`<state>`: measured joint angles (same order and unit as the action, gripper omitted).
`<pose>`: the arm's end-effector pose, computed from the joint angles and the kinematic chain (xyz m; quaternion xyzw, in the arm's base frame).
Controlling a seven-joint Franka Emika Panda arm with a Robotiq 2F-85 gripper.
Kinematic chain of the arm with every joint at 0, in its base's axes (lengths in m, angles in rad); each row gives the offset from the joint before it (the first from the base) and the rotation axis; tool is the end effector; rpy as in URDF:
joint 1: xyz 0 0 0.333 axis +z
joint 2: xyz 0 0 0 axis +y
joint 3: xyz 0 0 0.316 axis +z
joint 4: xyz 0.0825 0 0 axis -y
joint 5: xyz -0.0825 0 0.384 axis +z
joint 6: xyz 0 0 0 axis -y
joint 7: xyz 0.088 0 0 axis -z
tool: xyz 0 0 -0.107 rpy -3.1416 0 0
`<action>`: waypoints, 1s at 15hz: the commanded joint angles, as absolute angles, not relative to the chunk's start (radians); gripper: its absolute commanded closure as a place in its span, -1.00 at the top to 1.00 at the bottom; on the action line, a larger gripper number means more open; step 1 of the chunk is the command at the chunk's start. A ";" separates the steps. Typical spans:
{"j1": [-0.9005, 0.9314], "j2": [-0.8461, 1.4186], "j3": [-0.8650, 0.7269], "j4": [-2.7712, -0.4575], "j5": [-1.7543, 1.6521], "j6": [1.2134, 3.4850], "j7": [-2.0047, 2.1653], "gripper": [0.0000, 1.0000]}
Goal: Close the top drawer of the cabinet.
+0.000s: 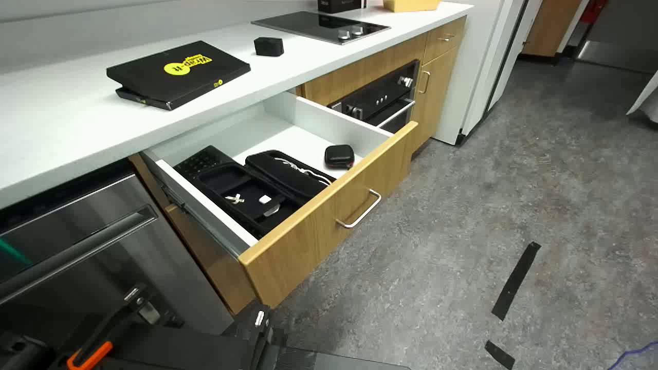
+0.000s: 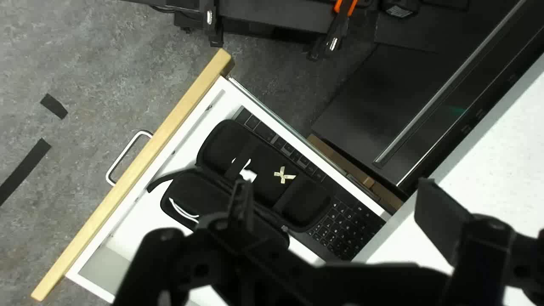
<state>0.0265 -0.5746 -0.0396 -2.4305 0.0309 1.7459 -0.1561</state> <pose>0.3650 -0.0032 0.4982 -0.9956 -0.0715 0.0529 0.0302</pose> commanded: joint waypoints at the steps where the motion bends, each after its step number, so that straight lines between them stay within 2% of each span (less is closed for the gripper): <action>1: 0.026 -0.573 -0.039 -2.429 0.031 1.744 -0.156 1.00; 7: -0.015 -0.525 -0.046 -2.447 -0.018 1.823 -0.124 1.00; 15: -0.190 -0.206 -0.178 -2.515 -0.134 2.243 -0.057 1.00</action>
